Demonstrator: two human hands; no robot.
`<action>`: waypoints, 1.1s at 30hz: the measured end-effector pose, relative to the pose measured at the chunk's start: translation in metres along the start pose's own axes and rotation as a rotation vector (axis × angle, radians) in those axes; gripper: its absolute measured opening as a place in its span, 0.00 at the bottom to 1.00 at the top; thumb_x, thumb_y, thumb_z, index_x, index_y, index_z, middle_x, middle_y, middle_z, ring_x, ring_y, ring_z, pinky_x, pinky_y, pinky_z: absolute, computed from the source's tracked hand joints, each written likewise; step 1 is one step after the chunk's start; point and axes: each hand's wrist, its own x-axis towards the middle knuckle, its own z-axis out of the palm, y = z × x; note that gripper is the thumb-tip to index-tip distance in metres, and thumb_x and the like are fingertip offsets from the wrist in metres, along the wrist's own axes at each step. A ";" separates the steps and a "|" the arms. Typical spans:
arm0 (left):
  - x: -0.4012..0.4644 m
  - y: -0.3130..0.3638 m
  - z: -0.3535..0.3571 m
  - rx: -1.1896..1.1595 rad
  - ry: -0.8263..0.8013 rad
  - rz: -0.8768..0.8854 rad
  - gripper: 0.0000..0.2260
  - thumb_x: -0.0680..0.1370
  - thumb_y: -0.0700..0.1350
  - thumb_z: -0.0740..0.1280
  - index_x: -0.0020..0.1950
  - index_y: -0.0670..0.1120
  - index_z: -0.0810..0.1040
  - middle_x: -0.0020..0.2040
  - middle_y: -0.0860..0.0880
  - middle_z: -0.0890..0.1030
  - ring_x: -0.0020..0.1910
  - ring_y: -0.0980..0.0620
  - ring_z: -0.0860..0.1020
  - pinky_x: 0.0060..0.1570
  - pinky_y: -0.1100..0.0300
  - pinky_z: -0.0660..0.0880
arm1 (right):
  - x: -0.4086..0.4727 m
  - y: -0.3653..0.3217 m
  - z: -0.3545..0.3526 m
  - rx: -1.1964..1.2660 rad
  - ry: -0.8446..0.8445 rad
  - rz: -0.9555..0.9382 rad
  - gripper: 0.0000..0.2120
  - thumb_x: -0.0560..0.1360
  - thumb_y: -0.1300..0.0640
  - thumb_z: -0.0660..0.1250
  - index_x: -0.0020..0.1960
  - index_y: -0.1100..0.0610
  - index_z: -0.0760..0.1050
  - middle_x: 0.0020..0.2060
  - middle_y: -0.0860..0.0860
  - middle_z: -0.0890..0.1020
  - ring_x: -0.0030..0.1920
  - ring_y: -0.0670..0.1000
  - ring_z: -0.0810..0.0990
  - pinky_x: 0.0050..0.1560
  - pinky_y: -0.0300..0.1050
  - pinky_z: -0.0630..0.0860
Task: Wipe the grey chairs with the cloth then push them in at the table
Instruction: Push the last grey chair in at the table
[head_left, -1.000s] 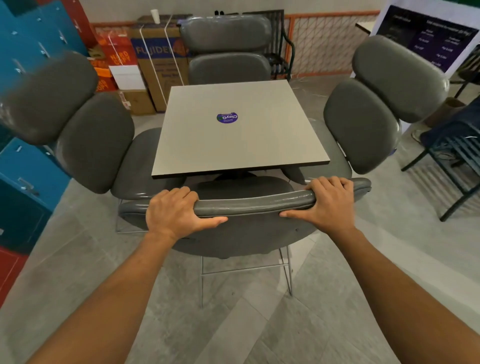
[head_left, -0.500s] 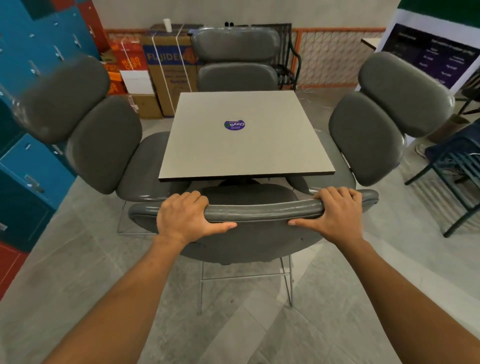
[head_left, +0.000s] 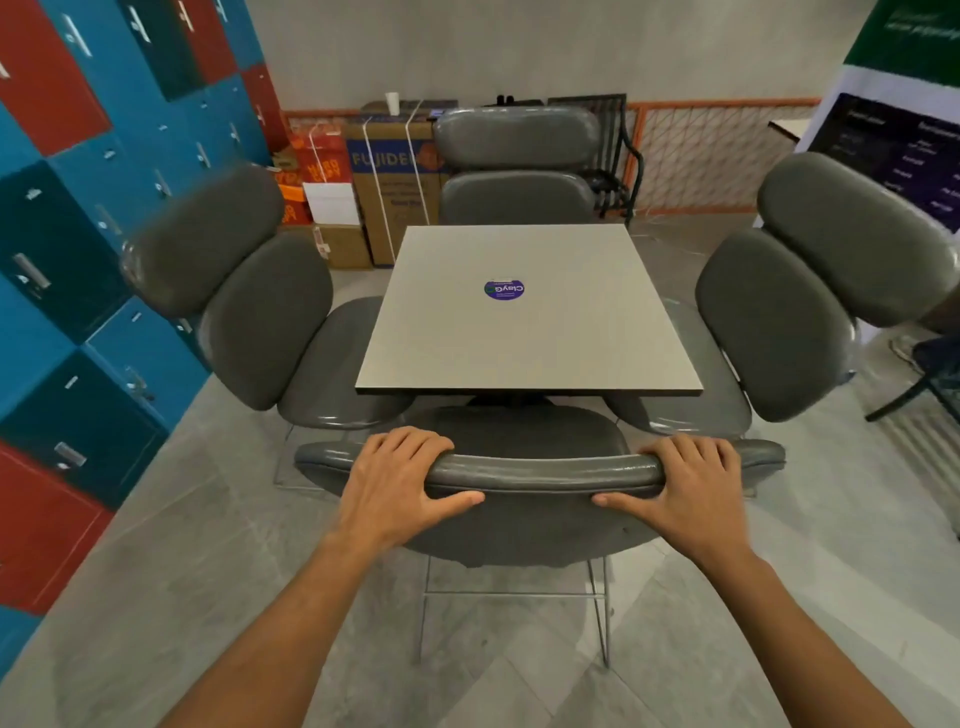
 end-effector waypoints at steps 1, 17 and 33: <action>-0.007 -0.001 0.001 -0.045 0.000 -0.011 0.34 0.74 0.79 0.55 0.67 0.56 0.77 0.65 0.57 0.78 0.67 0.53 0.74 0.70 0.52 0.66 | -0.002 -0.004 -0.002 -0.005 -0.026 -0.001 0.39 0.65 0.15 0.54 0.57 0.44 0.78 0.54 0.45 0.80 0.59 0.52 0.75 0.70 0.56 0.63; -0.129 -0.180 -0.063 -0.305 0.038 -0.402 0.33 0.76 0.73 0.57 0.78 0.66 0.54 0.78 0.69 0.50 0.76 0.72 0.39 0.75 0.59 0.49 | 0.003 -0.289 0.006 0.399 -0.301 -0.120 0.28 0.74 0.30 0.60 0.72 0.37 0.65 0.66 0.40 0.67 0.69 0.45 0.66 0.76 0.62 0.60; -0.193 -0.356 -0.120 -0.349 0.114 -0.629 0.36 0.77 0.71 0.60 0.82 0.60 0.57 0.82 0.62 0.54 0.81 0.63 0.47 0.79 0.54 0.54 | 0.041 -0.525 0.085 0.654 -0.402 -0.225 0.34 0.75 0.34 0.66 0.76 0.40 0.59 0.68 0.36 0.61 0.68 0.39 0.64 0.69 0.44 0.68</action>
